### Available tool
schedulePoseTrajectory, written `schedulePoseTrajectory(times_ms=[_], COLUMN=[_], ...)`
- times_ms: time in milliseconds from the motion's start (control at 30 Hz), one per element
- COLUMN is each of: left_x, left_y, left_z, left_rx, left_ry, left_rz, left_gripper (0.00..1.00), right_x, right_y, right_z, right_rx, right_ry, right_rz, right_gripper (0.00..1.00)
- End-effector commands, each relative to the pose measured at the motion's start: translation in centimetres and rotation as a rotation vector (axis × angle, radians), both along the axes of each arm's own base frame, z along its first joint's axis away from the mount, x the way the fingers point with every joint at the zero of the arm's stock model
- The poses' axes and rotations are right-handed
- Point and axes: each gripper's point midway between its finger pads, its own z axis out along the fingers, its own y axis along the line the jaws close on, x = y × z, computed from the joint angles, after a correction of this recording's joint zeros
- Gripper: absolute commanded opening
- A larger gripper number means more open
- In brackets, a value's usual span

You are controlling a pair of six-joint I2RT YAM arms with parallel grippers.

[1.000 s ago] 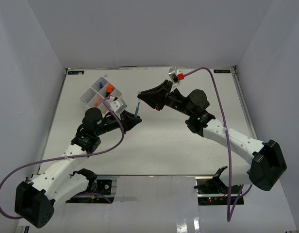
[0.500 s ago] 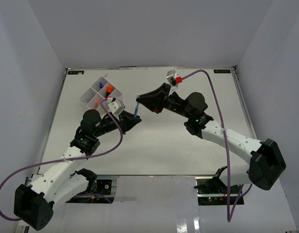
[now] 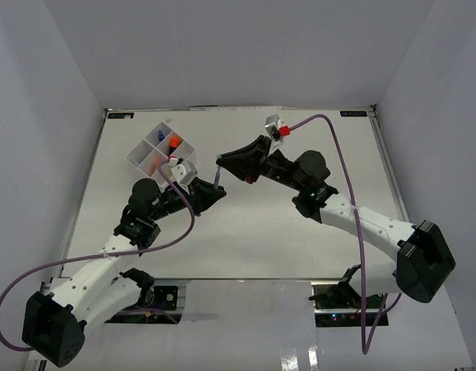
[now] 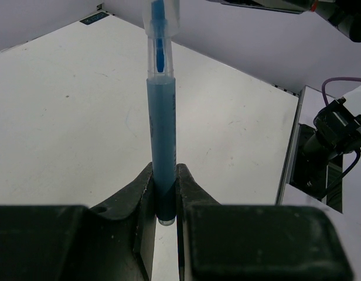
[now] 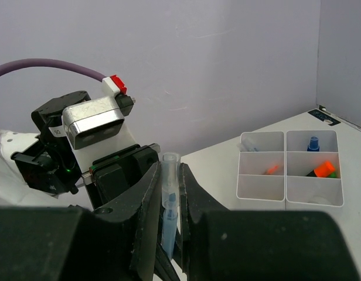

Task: Sort the stationery into containers
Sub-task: Close the pen cap on the pen.

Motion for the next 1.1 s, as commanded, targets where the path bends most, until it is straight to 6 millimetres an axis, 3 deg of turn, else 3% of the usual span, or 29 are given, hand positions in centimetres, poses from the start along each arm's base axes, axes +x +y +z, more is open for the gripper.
schedulePoseTrajectory(times_ms=[0, 333, 500, 533, 600, 633, 700, 733, 800, 867, 967, 1000, 1033, 1067], left_x=[0.2, 1.3, 1.6, 1.7, 1.8, 1.8, 1.8, 1.8, 1.8, 1.9, 2.2, 2.2, 2.2, 2.3], left_y=[-0.3, -1.0, -1.2, -1.2, -1.2, -1.2, -1.1, -1.0, -0.9, -0.9, -0.8, -0.8, -0.8, -0.9], left_z=[2.9, 5.8, 6.1, 6.1, 5.6, 5.3, 4.6, 4.2, 3.4, 3.4, 3.1, 3.0, 3.0, 2.8], left_rx=[-0.08, -0.124, -0.125, -0.122, -0.112, -0.108, -0.095, -0.086, -0.071, -0.06, -0.044, -0.037, -0.031, -0.023], left_ry=[-0.076, -0.138, -0.156, -0.153, -0.148, -0.141, -0.126, -0.119, -0.1, -0.101, -0.093, -0.089, -0.09, -0.084], left_rz=[-0.013, -0.02, -0.016, -0.016, -0.013, -0.013, -0.009, -0.003, 0.003, 0.004, 0.017, 0.016, 0.014, 0.013], left_gripper=[0.0, 0.0, 0.0, 0.0, 0.0, 0.0, 0.0, 0.0, 0.0, 0.0, 0.0, 0.0, 0.0, 0.0], right_x=[-1.1, -0.9, -0.7, -0.7, -0.8, -0.7, -0.8, -0.8, -1.0, -0.9, -0.6, -0.1, 0.1, 0.9], right_y=[-0.2, -0.5, -0.9, -1.0, -1.7, -1.9, -2.8, -3.1, -4.0, -4.5, -5.3, -5.2, -5.5, -5.2], right_z=[0.9, 0.0, 0.1, 0.2, 1.2, 0.8, 1.8, 1.5, 2.5, 2.8, 4.8, 4.2, 5.9, 4.8], right_rx=[0.037, 0.013, -0.024, -0.029, -0.035, -0.064, -0.064, -0.085, -0.085, -0.121, -0.123, -0.163, -0.151, -0.209], right_ry=[-0.034, -0.045, -0.065, -0.069, -0.107, -0.094, -0.11, -0.114, -0.129, -0.131, -0.15, -0.123, -0.129, -0.089], right_rz=[0.021, -0.012, -0.044, -0.05, -0.081, -0.093, -0.124, -0.138, -0.165, -0.189, -0.236, -0.252, -0.269, -0.286], right_gripper=[0.08, 0.13, 0.34, 0.43, 0.52, 0.64, 0.75, 0.87, 0.96, 0.93, 0.92, 0.93, 0.95, 0.97])
